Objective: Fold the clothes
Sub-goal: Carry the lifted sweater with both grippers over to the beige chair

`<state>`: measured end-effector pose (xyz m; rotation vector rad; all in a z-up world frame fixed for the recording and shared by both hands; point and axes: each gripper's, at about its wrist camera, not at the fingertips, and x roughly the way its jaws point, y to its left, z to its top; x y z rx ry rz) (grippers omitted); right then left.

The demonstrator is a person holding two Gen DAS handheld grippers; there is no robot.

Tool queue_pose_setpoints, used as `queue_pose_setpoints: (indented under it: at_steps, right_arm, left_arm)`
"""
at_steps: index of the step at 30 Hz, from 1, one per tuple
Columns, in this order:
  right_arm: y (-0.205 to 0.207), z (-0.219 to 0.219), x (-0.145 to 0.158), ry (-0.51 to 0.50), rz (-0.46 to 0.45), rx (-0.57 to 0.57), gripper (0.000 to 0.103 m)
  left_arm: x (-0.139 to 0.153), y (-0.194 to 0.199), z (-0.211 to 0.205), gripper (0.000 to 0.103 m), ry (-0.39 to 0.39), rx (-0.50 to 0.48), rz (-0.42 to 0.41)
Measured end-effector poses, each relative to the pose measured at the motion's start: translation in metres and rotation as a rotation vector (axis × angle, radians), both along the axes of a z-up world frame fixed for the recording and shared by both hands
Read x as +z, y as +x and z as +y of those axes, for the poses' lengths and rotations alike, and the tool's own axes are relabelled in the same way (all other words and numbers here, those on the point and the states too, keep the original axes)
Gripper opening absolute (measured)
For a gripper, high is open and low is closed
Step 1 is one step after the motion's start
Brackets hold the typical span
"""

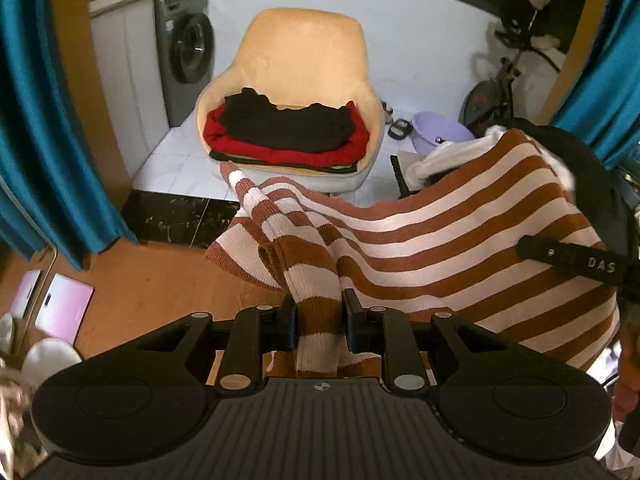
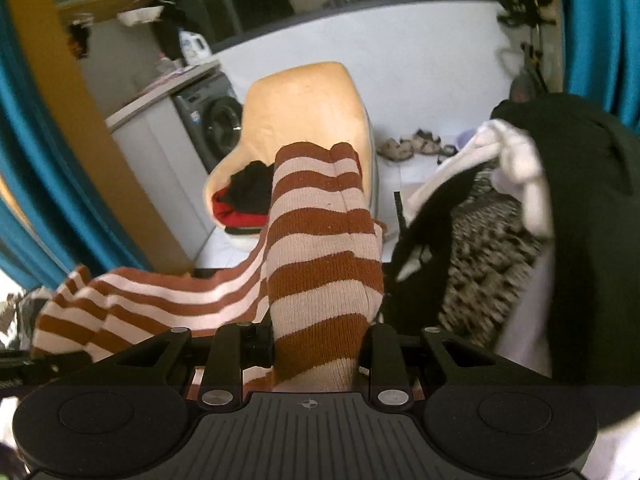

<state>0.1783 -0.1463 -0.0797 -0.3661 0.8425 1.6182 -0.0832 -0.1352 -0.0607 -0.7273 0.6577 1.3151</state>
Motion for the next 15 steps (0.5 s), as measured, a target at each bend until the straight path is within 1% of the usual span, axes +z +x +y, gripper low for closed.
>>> queue_pose_setpoints:
  at_steps: [3,6,10,13,15]
  right_arm:
    - [-0.011,0.052,0.001,-0.005,-0.017,-0.002,0.023]
    - [-0.019,0.096,0.004,-0.013,-0.028,-0.010,0.023]
    - [-0.023,0.138,0.009,0.002,-0.034,-0.036,0.023]
    - [-0.023,0.170,0.007,-0.022,-0.018,-0.094,0.023]
    - [-0.026,0.187,0.004,-0.036,-0.023,-0.133,0.023]
  left_arm:
    - [0.006,-0.005,0.050,0.022,0.029,-0.029,0.022]
    - [0.009,-0.010,0.089,0.022,0.037,-0.043,0.007]
    - [0.003,-0.016,0.140,0.022,0.027,-0.085,-0.021]
    - [-0.004,-0.017,0.171,0.022,0.022,-0.130,-0.035]
    - [-0.010,-0.023,0.192,0.022,0.012,-0.161,-0.055]
